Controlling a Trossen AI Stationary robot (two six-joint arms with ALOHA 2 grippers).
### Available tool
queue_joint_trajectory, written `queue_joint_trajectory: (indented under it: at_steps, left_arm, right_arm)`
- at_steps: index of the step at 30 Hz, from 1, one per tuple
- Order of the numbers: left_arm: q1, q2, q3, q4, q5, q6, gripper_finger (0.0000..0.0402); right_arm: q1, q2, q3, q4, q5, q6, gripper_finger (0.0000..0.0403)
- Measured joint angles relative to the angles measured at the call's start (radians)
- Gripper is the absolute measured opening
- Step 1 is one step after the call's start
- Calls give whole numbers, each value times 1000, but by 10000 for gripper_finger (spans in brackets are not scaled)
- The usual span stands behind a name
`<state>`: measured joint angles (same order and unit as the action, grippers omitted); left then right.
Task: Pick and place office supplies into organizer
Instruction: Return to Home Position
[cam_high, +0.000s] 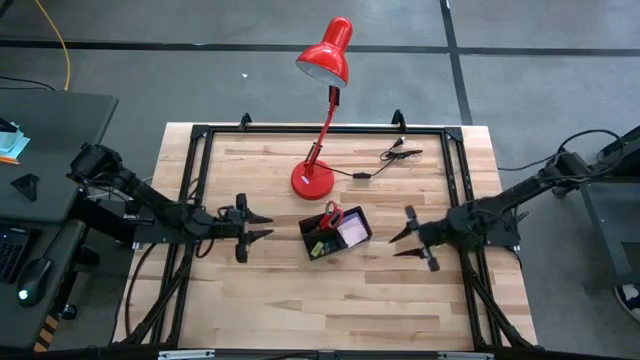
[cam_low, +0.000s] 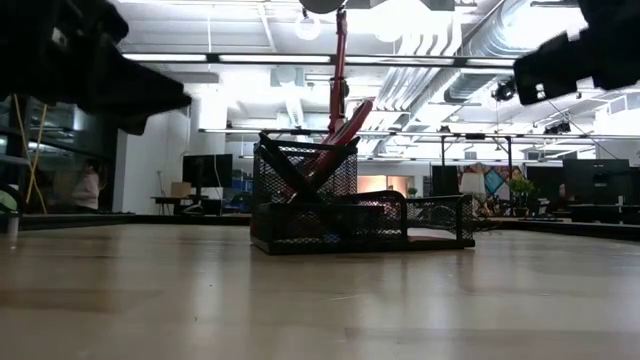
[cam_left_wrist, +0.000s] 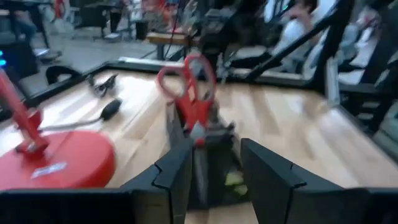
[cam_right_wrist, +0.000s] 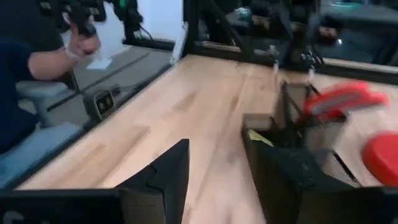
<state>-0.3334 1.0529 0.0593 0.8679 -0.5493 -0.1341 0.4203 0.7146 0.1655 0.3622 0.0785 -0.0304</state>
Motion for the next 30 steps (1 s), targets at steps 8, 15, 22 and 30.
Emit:
queue_joint_trajectory:
  at_steps: [8,15,22,30]
  left_arm:
    - [-1,-164,-5,-129,-1,44,127]
    - [-1,-364,-50,-225,18,66,127]
    - [0,-558,-51,-416,7,51,127]
    - [0,-806,-50,-596,-21,93,127]
  right_arm:
    - [-64,-324,-4,-249,-55,-36,156]
    - [-83,-593,-5,-479,-90,-55,156]
    - [-87,-709,-5,-575,-111,-83,159]
    - [-89,-711,-3,-541,-65,-128,155]
